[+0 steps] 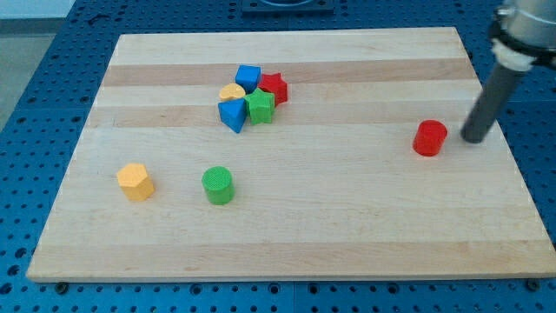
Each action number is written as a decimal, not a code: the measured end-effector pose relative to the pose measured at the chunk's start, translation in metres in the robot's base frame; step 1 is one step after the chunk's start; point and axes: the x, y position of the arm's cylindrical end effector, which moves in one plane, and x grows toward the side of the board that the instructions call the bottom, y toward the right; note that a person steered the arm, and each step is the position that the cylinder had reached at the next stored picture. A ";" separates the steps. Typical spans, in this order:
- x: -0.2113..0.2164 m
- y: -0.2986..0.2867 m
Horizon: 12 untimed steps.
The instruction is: Move red circle closer to green circle
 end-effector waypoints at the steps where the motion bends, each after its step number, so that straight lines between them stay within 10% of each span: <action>1: 0.000 -0.053; 8: 0.052 -0.227; 12: 0.082 -0.170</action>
